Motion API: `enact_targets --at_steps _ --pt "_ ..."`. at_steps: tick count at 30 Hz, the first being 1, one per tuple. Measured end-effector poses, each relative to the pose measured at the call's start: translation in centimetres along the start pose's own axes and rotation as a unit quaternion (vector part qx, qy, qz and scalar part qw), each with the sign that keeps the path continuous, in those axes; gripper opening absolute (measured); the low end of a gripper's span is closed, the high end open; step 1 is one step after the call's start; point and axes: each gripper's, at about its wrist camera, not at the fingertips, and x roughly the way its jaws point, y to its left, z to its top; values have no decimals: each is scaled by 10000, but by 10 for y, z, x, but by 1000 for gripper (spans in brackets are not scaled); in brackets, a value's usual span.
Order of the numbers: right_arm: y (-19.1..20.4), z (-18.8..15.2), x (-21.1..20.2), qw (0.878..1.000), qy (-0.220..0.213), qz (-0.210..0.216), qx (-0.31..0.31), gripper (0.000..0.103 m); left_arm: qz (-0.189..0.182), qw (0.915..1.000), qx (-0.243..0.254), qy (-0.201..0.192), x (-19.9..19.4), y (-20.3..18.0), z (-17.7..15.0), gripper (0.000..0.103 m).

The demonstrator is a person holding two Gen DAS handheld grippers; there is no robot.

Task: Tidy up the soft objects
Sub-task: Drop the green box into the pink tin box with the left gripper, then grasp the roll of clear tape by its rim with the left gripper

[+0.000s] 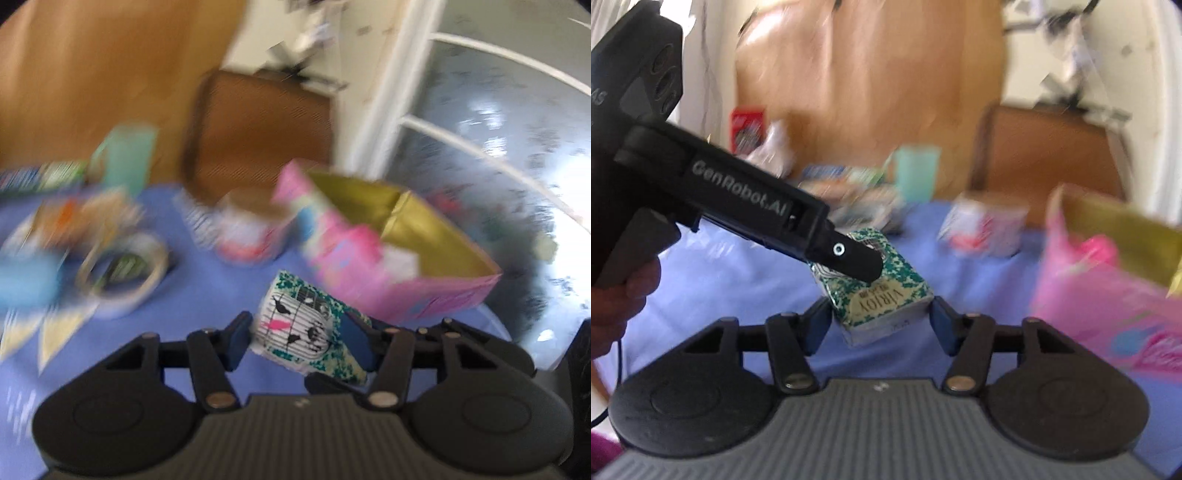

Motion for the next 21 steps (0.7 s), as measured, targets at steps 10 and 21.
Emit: enact_targets --at_steps 10,21 --pt "-92 8 -34 9824 -523 -1727 483 61 -514 9913 1191 -243 85 -120 47 56" --pt "-164 -11 -43 9297 -462 -3361 1434 70 -306 9966 756 -85 77 -88 27 59"
